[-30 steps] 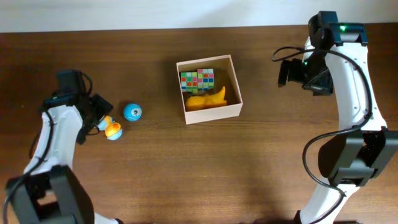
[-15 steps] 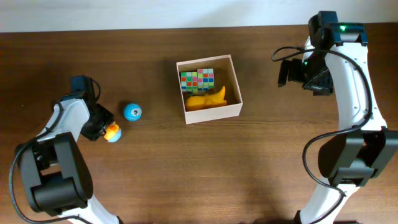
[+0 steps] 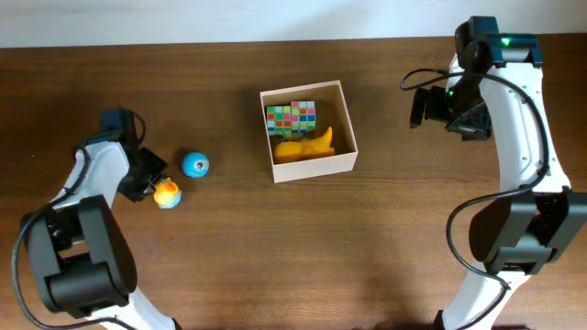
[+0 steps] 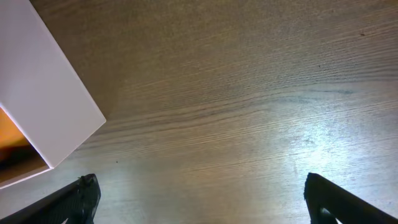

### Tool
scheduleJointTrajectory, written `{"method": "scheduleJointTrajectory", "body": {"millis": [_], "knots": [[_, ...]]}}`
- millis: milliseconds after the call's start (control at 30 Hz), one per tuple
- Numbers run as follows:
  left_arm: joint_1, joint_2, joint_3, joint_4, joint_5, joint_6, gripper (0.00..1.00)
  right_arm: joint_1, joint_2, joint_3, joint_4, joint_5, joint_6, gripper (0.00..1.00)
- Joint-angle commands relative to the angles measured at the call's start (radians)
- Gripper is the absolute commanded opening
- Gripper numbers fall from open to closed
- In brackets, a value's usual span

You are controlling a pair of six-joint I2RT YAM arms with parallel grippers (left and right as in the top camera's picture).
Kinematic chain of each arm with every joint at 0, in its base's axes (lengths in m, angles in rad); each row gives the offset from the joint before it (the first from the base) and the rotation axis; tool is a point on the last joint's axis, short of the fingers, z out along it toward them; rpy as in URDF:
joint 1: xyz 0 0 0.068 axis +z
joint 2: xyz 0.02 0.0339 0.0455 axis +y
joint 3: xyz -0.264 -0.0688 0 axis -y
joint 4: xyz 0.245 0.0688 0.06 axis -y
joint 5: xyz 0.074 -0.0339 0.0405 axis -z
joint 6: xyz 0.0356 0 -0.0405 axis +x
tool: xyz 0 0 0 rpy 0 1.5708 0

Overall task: Pack container
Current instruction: 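Lift the duck with left gripper and carry it over the box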

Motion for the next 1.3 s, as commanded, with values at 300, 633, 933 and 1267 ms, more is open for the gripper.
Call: {"method": "scheduleJointTrajectory", "body": {"millis": [300, 633, 933, 1267], "knots": [[0.003, -0.019, 0.321, -0.246, 0.190, 0.211, 0.13, -0.001, -0.001, 0.003, 0.000, -0.009, -0.010, 0.99], [-0.022, -0.132, 0.466, -0.161, 0.622, 0.369, 0.09, -0.001, -0.001, 0.003, 0.000, -0.009, -0.010, 0.99], [-0.248, -0.162, 0.467, 0.197, 0.747, 0.400, 0.06, -0.002, -0.001, 0.003, 0.000, -0.009, -0.010, 0.99], [-0.639, -0.158, 0.466, 0.211, 0.352, 0.778, 0.09, -0.001, -0.001, 0.003, 0.000, -0.009, -0.010, 0.99]]}}
